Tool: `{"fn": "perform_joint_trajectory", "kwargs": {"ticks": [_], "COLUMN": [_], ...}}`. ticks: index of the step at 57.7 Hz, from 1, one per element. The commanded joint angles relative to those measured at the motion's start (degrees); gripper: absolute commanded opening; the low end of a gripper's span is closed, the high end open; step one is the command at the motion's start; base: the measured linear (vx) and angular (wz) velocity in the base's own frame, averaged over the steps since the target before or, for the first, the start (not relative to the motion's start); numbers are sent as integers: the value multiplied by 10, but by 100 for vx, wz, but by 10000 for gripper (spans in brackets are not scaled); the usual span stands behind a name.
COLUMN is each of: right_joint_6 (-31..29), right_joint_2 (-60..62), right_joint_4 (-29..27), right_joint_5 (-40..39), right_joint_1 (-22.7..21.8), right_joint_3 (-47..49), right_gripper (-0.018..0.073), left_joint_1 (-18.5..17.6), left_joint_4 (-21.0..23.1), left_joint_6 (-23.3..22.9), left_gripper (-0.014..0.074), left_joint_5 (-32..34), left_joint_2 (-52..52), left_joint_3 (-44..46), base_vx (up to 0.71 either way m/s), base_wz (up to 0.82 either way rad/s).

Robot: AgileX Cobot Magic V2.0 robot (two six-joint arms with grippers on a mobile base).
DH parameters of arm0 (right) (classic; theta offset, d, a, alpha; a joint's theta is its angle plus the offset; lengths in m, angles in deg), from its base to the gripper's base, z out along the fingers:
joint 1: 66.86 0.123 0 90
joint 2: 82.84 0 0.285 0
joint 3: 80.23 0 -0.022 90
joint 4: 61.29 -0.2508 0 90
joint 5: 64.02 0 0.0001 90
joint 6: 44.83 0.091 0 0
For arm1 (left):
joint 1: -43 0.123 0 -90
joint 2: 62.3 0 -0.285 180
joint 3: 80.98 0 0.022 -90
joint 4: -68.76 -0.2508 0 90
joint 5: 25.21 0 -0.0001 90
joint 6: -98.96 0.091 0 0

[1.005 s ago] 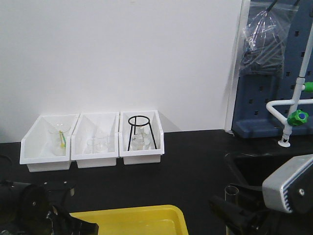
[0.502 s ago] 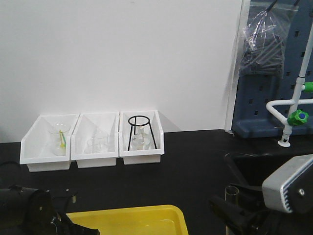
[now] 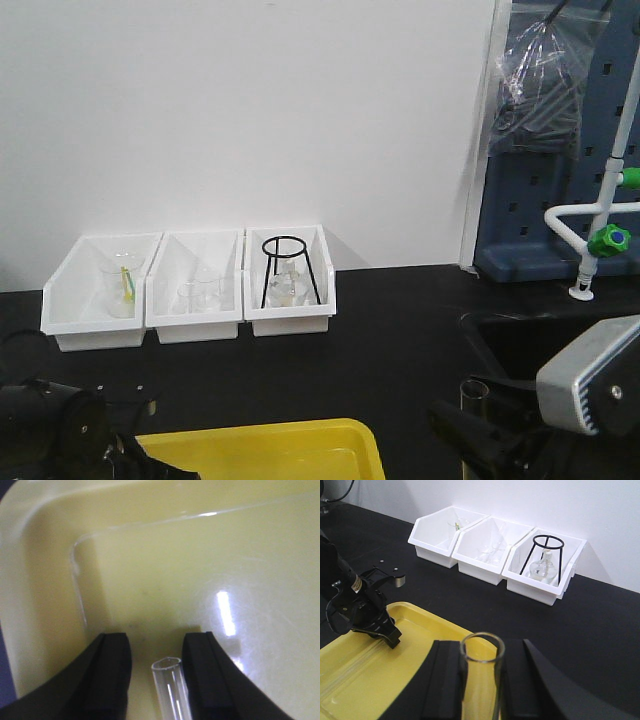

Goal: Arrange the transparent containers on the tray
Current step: 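Lower the right gripper's tube into the yellow tray and open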

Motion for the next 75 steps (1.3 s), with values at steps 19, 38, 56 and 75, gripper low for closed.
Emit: {"fn": "perform_joint_trajectory", "kwargs": {"ticks": [19, 38, 56, 75], "right_joint_6": [-5, 45, 57, 57], "right_joint_2": [1, -90, -303, -472], "right_joint_4": [2, -32, -80, -190], "right_joint_5": [-61, 9, 222, 217], "right_joint_1": [-2, -2, -2, -2], "right_joint_3": [18, 102, 334, 399], "right_gripper": [-11, -11, -11, -11], "left_joint_1": [-3, -3, -3, -3], "left_joint_4": [-1, -1, -1, 0], "left_joint_6": [26, 121, 133, 131], "left_gripper": [408, 408, 407, 407], "left_joint_5": [67, 130, 128, 81], "left_joint_2": [-148, -341, -487, -514], "left_joint_3": [14, 14, 14, 14], "base_vx": [0, 0, 0, 0], "base_wz": [0, 0, 0, 0]}}
